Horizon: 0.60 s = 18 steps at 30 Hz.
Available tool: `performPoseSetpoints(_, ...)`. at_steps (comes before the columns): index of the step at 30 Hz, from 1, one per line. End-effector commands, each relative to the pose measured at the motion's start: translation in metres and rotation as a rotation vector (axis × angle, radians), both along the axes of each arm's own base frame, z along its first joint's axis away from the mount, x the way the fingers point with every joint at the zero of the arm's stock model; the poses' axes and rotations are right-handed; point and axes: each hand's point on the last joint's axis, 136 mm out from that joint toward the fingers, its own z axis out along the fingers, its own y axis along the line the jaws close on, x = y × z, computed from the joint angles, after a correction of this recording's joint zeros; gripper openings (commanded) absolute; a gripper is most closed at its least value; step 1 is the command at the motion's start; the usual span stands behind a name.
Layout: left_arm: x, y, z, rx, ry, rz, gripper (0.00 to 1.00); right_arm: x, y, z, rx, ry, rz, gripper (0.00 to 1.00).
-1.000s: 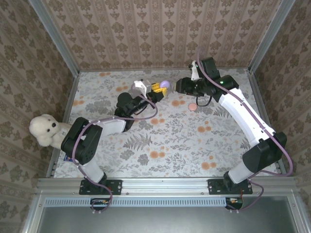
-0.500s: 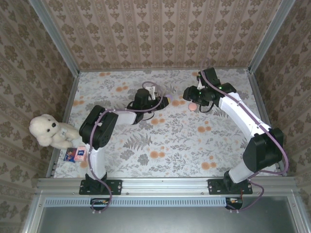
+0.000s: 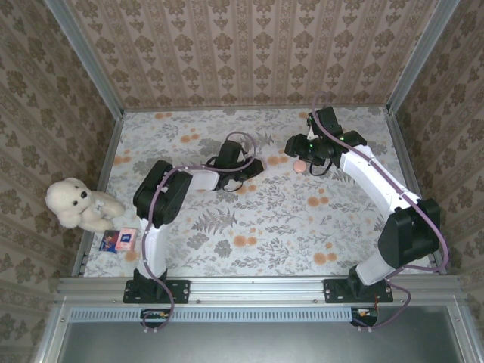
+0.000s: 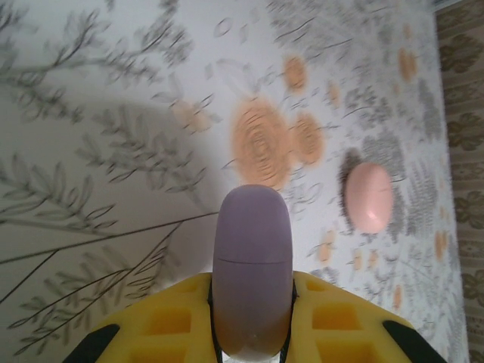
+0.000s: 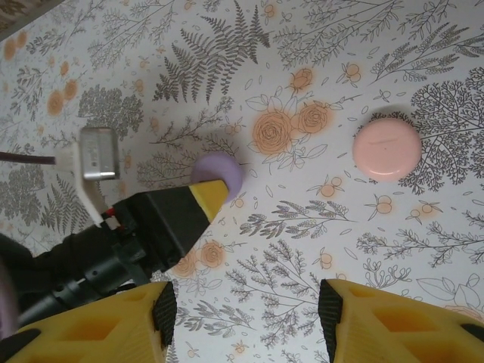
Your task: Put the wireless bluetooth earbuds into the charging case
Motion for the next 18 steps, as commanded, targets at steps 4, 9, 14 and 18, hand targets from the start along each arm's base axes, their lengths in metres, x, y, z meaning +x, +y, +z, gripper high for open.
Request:
performPoseSetpoints(4,0.000,0.003,-0.004,0.032,0.026,0.019,0.21,0.003,-0.006,0.014,-0.002,-0.039,-0.025,0.57)
performPoseSetpoints(9,-0.001,0.014,0.002,0.074,0.009,0.030,0.65,0.003,-0.005,0.022,0.004,-0.051,-0.022,0.58)
performPoseSetpoints(14,-0.003,0.037,0.012,0.117,-0.006,0.054,1.00,0.002,-0.006,0.036,0.020,-0.068,-0.019,0.60)
performPoseSetpoints(18,-0.001,0.068,0.036,0.162,-0.047,0.097,1.00,0.000,-0.013,0.048,0.005,-0.092,-0.035,0.74)
